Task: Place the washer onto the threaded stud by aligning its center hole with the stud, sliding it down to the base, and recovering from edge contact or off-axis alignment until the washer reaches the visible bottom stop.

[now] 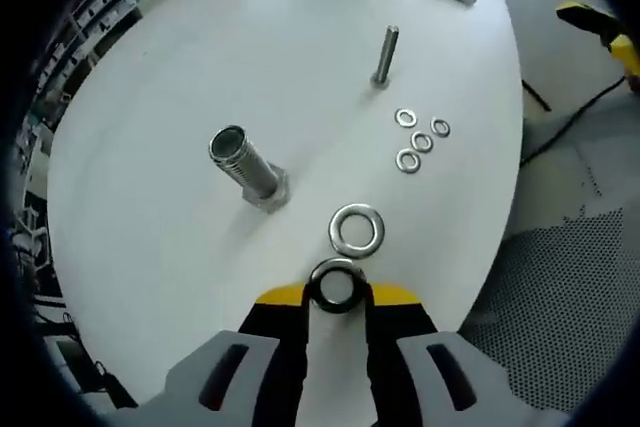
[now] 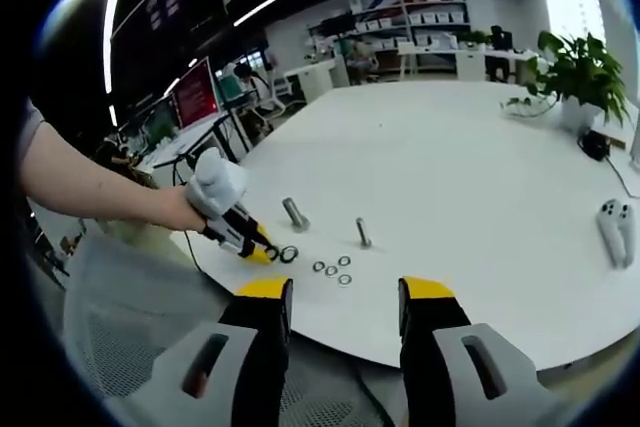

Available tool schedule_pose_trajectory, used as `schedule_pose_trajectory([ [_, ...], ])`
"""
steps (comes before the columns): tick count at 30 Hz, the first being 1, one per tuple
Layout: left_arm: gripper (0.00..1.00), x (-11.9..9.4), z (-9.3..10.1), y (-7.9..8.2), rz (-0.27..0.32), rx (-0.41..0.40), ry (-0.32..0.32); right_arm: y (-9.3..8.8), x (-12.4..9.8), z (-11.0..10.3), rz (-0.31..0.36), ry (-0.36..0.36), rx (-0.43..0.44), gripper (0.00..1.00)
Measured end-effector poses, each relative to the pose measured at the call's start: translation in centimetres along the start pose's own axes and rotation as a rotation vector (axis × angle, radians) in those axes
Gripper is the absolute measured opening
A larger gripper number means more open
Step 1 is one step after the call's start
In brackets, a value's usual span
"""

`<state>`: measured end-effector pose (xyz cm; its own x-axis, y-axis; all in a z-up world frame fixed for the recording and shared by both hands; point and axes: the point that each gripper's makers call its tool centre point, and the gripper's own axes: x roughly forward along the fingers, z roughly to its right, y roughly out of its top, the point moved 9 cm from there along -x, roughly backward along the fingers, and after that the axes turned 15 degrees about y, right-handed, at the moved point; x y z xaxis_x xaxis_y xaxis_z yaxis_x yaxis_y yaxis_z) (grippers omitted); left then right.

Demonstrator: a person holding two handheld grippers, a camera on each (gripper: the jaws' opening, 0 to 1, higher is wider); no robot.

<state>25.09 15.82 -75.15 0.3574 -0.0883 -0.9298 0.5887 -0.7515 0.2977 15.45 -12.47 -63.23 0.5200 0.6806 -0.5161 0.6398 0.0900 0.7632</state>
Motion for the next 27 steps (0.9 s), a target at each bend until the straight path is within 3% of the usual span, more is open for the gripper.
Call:
schedule_pose_trajectory([
  [9, 0.19, 0.1, -0.4, 0.1, 0.013, -0.008, 0.015, -0.1, 0.0, 0.0, -0.006, -0.002, 0.001, 0.44],
  [17, 0.19, -0.8, -0.9, 0.4, 0.075, -0.016, 0.031, -0.1, 0.1, 0.1, -0.006, -0.001, 0.002, 0.44],
  [23, 0.19, -2.1, -1.3, 1.2, 0.125, -0.092, 0.031, 0.0, 0.1, 0.0, -0.005, 0.003, -0.002, 0.43],
  [27, 0.19, -2.8, -1.6, 1.9, 0.162, -0.074, 0.062, 0.0, 0.0, 0.0, -0.002, 0.002, 0.001, 0.43],
])
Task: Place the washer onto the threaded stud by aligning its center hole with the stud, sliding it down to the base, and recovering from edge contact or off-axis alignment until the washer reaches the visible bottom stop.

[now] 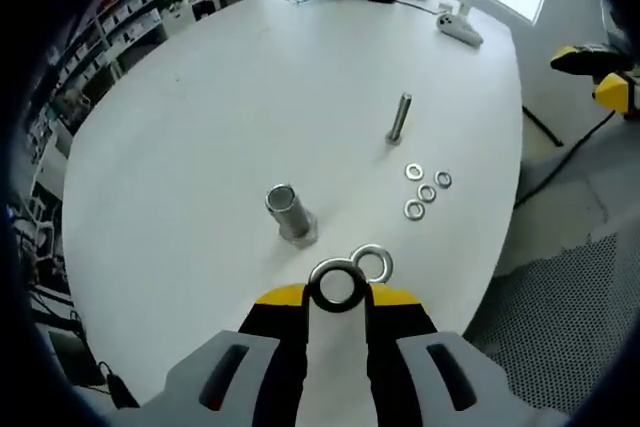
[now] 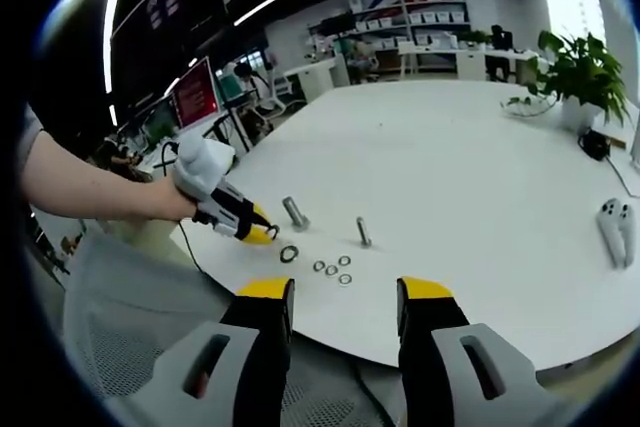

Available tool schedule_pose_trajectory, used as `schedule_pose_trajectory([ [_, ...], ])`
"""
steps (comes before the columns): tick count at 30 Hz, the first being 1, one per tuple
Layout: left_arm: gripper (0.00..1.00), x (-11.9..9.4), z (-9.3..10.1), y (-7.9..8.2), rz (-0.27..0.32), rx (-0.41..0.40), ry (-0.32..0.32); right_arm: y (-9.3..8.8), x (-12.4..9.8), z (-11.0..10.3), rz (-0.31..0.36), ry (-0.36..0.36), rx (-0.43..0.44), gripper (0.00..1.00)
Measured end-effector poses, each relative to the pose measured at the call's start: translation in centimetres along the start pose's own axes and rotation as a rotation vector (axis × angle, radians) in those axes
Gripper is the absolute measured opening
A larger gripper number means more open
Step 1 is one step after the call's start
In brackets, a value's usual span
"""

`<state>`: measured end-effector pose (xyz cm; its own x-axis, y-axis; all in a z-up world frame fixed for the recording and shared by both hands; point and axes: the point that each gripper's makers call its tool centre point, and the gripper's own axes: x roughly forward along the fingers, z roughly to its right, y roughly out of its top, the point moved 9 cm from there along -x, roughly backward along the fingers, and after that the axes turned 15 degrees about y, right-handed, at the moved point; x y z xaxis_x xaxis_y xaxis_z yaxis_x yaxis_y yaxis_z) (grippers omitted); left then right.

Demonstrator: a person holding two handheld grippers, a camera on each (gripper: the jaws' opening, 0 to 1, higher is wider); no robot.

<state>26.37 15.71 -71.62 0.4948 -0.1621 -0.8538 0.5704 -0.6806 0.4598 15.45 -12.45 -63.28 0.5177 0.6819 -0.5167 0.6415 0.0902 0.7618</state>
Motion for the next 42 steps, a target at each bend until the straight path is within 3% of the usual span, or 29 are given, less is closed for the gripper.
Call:
schedule_pose_trajectory([
  [2, 0.19, 0.0, -0.1, 0.2, 0.017, 0.053, 0.026, 0.0, 0.0, 0.0, -0.001, 0.0, -0.002, 0.43],
  [10, 0.19, -0.4, -0.2, 1.0, 0.044, 0.006, 0.02, 0.0, -0.1, 0.0, 0.006, -0.003, 0.005, 0.43],
  [23, 0.19, -1.7, -0.9, 3.2, 0.117, 0.06, 0.046, 0.0, 0.0, 0.0, 0.004, -0.002, 0.007, 0.43],
  [33, 0.19, -0.8, -2.4, 4.5, 0.095, 0.092, 0.05, 0.0, 0.0, 0.0, 0.001, -0.004, 0.004, 0.43],
  [42, 0.19, 0.3, -2.4, 5.0, 0.075, 0.128, 0.043, 0.0, -0.1, 0.1, 0.006, -0.005, 0.01, 0.43],
])
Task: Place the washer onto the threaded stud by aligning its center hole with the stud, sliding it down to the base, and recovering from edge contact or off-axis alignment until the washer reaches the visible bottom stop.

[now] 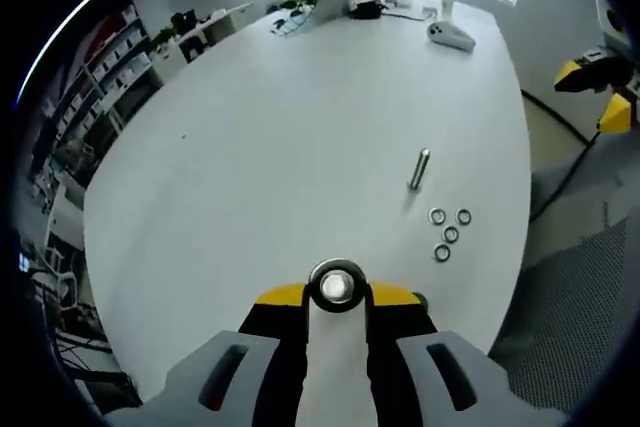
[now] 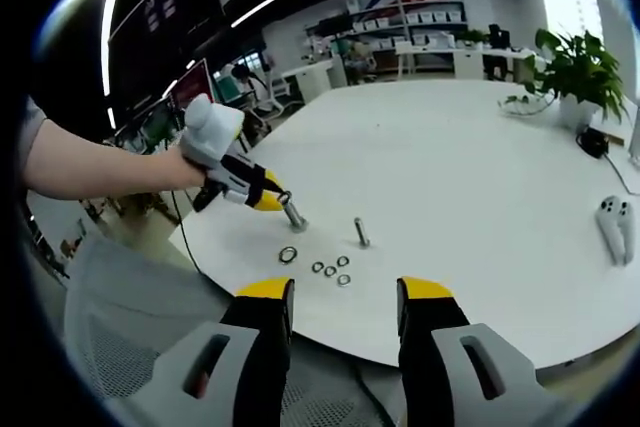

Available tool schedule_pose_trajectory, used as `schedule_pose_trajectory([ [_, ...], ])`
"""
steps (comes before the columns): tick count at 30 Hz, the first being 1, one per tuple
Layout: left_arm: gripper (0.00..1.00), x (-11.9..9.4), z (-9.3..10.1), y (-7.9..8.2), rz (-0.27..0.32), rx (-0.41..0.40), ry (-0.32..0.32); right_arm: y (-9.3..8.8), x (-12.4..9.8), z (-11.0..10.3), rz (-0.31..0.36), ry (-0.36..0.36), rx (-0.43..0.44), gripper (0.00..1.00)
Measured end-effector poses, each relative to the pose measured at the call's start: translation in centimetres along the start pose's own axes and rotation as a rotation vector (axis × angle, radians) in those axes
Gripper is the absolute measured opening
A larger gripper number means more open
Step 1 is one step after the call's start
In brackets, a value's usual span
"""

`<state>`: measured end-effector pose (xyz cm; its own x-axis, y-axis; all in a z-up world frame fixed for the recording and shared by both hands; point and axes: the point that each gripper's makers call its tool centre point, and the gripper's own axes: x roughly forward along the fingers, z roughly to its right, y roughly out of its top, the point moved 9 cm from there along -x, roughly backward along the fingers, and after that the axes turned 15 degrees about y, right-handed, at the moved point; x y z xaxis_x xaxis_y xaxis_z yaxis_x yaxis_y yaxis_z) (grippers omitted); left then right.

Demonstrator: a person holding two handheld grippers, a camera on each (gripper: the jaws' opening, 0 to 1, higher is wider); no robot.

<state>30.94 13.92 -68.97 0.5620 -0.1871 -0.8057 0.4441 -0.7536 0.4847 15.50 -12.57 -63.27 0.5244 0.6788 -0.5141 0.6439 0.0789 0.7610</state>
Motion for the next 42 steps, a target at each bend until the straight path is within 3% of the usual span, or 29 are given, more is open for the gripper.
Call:
schedule_pose_trajectory([
  [20, 0.19, 3.2, 0.8, -1.1, -0.096, 0.046, -0.037, -0.1, -0.1, 0.1, 0.005, -0.004, 0.01, 0.43],
  [42, 0.21, 4.6, 1.6, -2.3, -0.109, 0.029, -0.036, -0.2, 0.0, 0.0, -0.012, 0.001, 0.001, 0.43],
])
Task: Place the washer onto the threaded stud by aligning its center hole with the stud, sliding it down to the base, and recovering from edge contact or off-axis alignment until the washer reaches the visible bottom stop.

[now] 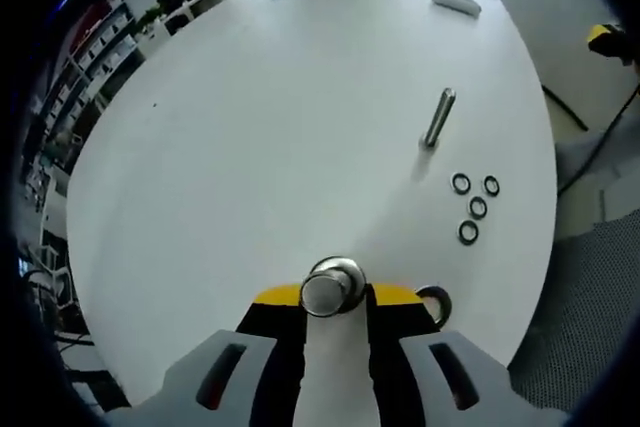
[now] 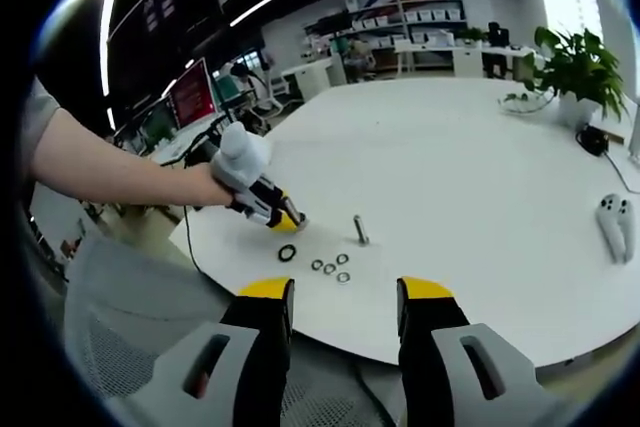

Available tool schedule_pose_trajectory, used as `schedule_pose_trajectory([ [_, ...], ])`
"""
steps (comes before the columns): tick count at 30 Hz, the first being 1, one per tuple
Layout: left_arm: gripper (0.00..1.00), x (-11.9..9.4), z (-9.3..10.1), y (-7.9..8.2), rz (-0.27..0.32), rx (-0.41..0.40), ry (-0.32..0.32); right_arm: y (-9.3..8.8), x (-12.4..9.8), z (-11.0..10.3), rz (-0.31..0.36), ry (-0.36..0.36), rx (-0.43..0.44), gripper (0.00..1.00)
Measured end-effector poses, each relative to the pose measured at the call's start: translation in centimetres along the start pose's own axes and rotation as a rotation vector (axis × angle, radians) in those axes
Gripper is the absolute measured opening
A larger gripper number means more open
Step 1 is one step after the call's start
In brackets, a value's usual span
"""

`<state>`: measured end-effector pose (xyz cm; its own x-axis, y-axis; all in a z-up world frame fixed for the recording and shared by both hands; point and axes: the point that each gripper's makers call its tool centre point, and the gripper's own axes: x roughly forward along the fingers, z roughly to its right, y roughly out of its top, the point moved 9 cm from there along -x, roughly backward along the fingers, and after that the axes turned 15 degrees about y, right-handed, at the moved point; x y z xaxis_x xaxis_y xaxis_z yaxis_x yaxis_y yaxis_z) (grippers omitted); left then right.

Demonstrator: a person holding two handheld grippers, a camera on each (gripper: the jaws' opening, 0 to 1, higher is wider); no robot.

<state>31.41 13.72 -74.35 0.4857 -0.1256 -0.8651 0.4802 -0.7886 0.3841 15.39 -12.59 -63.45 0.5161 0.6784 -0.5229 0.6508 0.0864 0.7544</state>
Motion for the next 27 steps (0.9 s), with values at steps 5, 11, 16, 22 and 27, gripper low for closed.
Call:
schedule_pose_trajectory([
  [5, 0.23, -0.2, 0.0, 0.0, -0.001, -0.011, 0.019, 0.0, 0.0, 0.0, -0.003, -0.001, -0.001, 0.43],
  [11, 0.27, -1.0, -0.1, 0.0, 0.02, -0.048, 0.035, 0.1, 0.0, 0.0, 0.0, 0.004, -0.001, 0.43],
  [16, 0.29, -1.6, 0.2, -0.5, 0.033, -0.129, 0.034, 0.1, 0.0, 0.0, 0.004, 0.008, 0.004, 0.43],
  [22, 0.31, -1.9, 1.6, -1.8, 0.0, -0.132, 0.005, 0.1, 0.0, 0.0, 0.013, 0.01, 0.002, 0.43],
  [27, 0.32, -2.3, 2.4, -2.2, -0.001, -0.17, -0.005, 0.1, -0.1, 0.0, 0.02, 0.011, 0.011, 0.43],
])
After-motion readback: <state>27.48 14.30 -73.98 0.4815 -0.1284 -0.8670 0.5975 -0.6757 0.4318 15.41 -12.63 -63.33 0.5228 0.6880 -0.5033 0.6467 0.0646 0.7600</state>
